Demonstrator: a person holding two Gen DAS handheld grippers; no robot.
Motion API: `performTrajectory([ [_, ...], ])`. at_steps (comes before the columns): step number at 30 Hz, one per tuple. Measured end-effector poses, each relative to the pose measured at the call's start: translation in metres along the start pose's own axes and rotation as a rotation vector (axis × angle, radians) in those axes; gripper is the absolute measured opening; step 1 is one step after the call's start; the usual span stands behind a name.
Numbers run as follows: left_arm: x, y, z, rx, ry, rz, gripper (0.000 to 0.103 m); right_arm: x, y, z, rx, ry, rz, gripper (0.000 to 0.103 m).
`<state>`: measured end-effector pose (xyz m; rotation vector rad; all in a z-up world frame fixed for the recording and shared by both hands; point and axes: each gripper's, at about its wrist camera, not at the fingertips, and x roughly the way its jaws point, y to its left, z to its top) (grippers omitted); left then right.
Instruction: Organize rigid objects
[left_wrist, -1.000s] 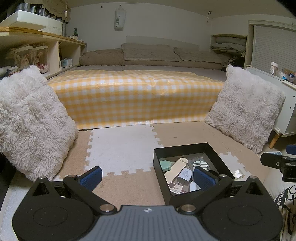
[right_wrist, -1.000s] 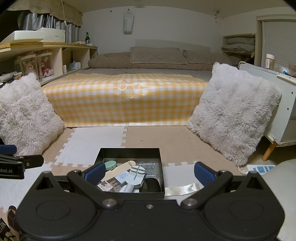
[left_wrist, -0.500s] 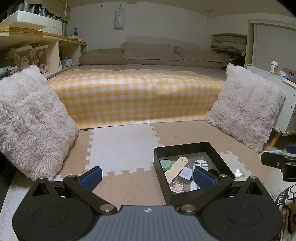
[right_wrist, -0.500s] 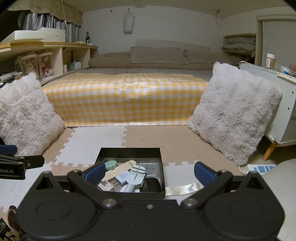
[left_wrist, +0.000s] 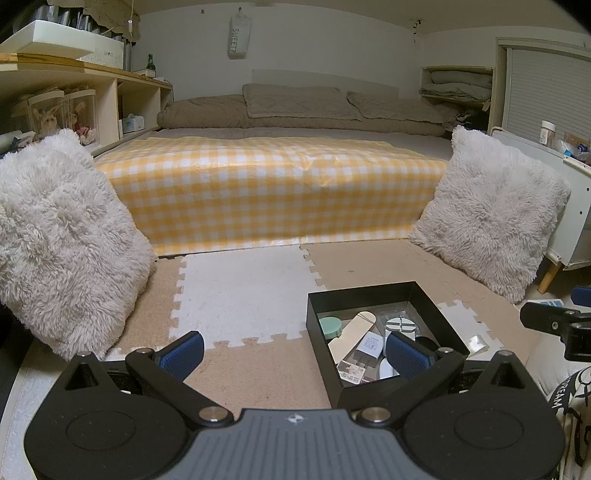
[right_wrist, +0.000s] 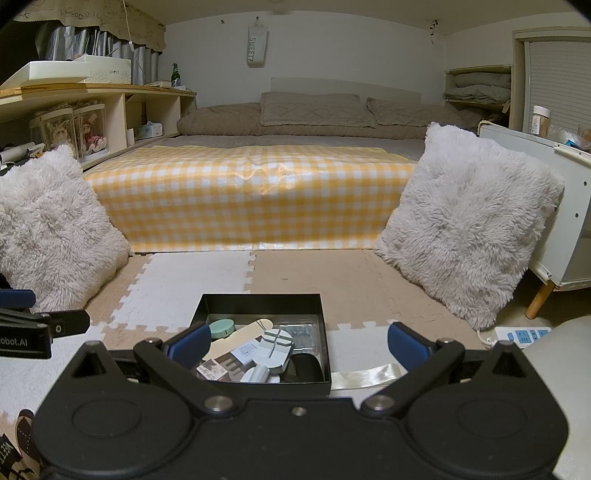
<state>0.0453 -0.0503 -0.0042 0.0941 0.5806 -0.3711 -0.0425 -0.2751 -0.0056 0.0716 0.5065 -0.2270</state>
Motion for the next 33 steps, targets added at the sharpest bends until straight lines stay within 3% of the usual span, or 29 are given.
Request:
performTrajectory([
  [33,0.0012,0.0044,-0.0046,0.004,0.007,-0.005,0.103,0.0002,-0.0019,-0.0002,0.002,0.000,0.002,0.103],
])
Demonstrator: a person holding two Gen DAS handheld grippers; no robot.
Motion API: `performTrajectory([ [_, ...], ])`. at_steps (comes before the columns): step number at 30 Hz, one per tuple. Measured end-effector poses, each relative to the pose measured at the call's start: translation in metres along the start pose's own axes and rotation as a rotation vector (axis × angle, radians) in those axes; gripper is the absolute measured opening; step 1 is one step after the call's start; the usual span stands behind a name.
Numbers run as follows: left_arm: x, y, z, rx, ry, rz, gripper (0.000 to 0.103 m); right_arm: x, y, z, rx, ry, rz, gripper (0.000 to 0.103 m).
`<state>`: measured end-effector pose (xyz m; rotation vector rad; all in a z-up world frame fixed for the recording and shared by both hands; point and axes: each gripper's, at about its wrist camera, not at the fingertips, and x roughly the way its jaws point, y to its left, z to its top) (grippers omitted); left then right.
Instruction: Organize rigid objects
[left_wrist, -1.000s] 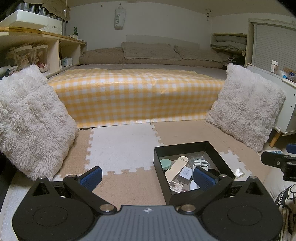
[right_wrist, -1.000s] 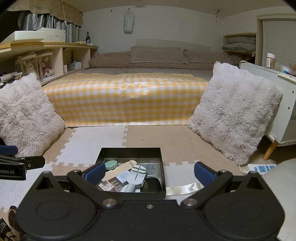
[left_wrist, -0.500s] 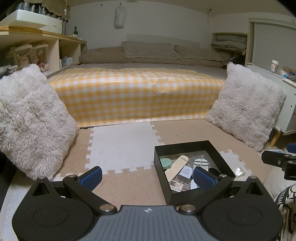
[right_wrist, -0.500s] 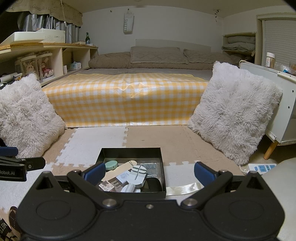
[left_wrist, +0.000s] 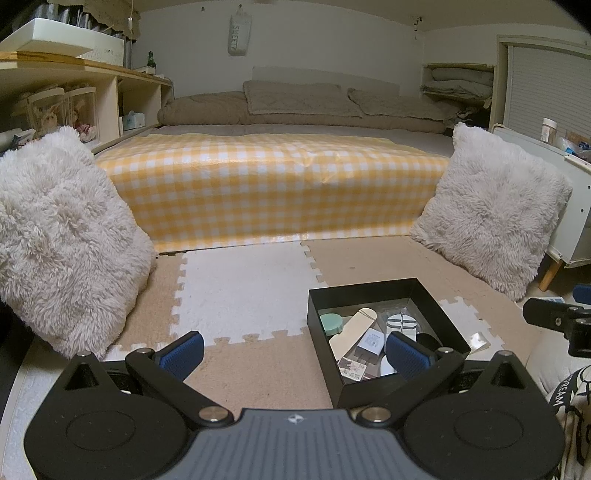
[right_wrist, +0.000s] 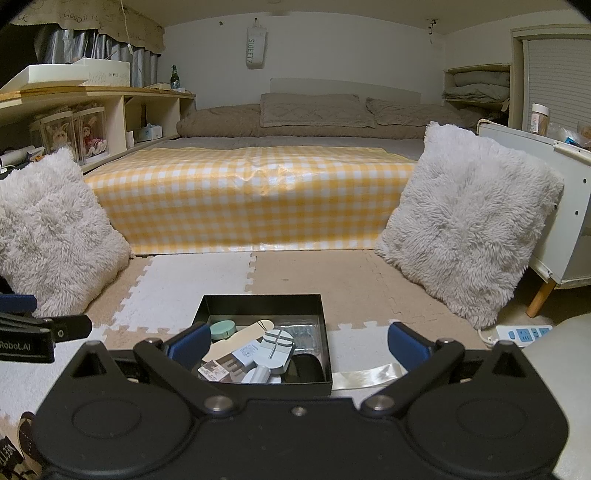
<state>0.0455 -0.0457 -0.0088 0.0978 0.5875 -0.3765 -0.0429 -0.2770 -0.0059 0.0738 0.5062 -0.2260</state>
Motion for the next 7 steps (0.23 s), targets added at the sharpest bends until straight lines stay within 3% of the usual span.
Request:
performTrajectory([
  [7,-0.0002,0.0007,-0.0008,0.002,0.001,-0.001,0.103,-0.0002,0.0002,0.0000,0.000,0.000,0.000,0.103],
])
